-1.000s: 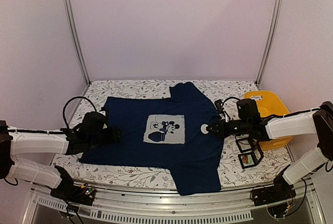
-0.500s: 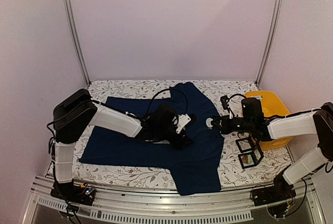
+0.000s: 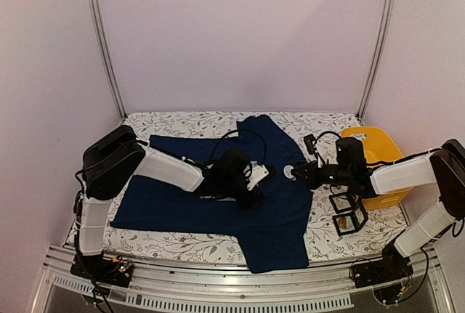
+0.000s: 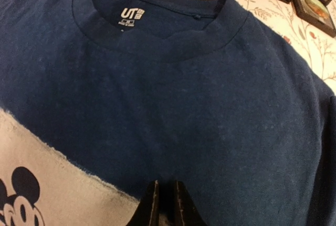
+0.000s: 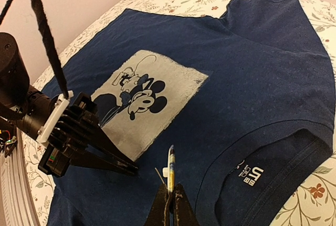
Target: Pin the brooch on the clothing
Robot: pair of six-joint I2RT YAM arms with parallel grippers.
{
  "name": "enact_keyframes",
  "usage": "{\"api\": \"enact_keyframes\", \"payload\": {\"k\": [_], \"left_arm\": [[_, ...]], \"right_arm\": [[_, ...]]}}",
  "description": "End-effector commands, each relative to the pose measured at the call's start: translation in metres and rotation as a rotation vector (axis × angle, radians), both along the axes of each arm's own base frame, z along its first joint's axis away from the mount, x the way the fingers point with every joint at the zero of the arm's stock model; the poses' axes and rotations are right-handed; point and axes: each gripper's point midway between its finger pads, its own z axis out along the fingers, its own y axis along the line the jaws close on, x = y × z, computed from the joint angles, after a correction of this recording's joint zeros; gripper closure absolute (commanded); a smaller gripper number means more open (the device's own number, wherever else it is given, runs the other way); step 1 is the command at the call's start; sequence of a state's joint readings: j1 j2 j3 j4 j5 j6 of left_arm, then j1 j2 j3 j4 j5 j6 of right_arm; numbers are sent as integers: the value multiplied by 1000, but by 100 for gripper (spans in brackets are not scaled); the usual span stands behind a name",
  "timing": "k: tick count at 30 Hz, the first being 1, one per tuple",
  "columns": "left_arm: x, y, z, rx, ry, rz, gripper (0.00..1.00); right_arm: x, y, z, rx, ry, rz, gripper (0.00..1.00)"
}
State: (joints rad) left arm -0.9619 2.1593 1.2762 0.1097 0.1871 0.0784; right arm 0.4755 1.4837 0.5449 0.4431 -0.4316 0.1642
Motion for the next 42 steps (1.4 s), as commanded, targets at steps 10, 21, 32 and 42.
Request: {"api": "enact_keyframes", "payload": {"k": [10, 21, 32, 42], "left_arm": [[-15, -2, 41, -143, -21, -52, 100], [-24, -4, 59, -246, -28, -134, 100], [-22, 1, 66, -290, -14, -158, 100], [-22, 6, 67, -305, 1, -175, 100]], "right_arm": [[9, 27, 0, 11, -115, 148, 100], [-10, 60, 1, -54, -436, 328, 100], [-35, 59, -17, -162, -684, 371, 100], [-34, 66, -29, -259, -787, 375, 100]]}}
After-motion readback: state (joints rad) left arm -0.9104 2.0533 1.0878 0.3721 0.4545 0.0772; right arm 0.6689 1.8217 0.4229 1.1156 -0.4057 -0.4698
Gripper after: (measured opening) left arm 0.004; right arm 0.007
